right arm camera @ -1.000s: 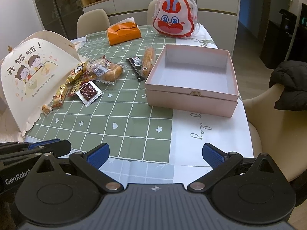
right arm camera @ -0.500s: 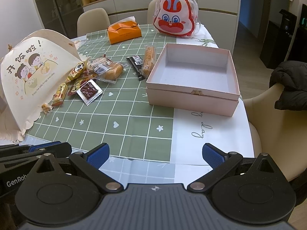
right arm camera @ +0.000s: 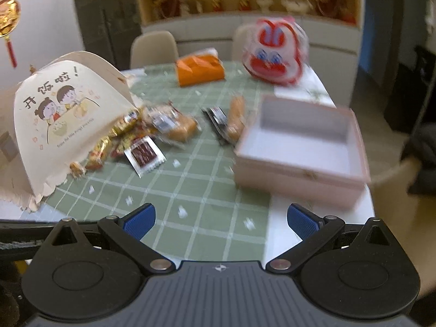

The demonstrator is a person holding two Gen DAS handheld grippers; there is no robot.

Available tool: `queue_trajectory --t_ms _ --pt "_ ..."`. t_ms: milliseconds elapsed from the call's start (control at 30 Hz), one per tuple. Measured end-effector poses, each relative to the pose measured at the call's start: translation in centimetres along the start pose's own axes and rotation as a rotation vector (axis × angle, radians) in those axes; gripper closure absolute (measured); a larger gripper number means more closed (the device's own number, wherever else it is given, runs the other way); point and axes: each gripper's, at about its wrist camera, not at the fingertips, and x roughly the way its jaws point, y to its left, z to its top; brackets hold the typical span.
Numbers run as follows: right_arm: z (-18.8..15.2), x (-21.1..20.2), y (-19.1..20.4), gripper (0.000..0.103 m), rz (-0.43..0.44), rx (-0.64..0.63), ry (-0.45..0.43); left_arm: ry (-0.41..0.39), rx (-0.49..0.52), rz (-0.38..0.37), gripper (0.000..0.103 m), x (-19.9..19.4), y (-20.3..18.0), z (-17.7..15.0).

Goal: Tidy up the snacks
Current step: 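Grasp the yellow rice cracker packet with the right tool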

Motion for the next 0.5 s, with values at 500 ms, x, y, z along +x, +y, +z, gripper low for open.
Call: queue_trajectory --t_ms 500 --pt "6.8 14.3 14.8 0.009 0.203 -0.250 0.107 -0.054 -0.319 0.302 0.089 3.3 19.9 10.6"
